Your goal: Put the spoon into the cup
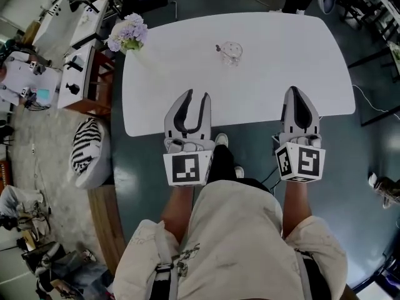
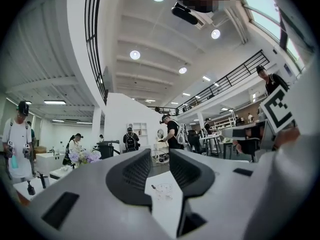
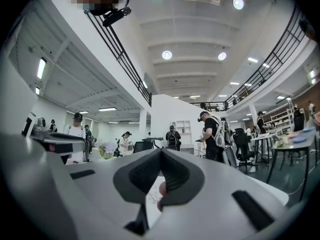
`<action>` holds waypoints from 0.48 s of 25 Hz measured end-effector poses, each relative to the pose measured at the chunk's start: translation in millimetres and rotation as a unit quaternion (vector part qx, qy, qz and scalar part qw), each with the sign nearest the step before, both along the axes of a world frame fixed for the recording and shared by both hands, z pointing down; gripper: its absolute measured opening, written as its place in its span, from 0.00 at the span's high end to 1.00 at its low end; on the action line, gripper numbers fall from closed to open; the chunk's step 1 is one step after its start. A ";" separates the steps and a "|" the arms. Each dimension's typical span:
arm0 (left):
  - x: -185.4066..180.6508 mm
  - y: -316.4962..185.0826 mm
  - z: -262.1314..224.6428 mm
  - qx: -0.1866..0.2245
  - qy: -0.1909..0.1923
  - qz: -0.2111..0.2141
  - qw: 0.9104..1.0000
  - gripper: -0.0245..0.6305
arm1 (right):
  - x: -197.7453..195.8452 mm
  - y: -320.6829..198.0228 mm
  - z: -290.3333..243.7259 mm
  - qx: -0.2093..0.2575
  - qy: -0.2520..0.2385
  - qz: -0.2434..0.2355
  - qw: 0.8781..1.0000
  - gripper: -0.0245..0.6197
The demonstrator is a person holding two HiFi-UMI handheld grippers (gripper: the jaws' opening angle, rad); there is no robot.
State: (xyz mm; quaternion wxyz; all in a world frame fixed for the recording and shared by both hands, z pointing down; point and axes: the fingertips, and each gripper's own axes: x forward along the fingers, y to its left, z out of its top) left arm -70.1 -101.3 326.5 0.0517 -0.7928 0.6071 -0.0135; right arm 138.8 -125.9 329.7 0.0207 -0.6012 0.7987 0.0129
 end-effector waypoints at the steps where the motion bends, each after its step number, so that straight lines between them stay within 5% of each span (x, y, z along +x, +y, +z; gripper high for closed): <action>1: -1.1 5.1 -4.0 0.003 0.001 -0.002 1.000 0.79 | 0.0 4.1 -2.7 0.003 0.002 0.000 1.000 0.98; 12: 1.8 24.4 -14.2 0.009 0.008 -0.001 1.000 0.80 | -3.6 26.8 -15.2 0.020 0.007 0.003 1.000 0.98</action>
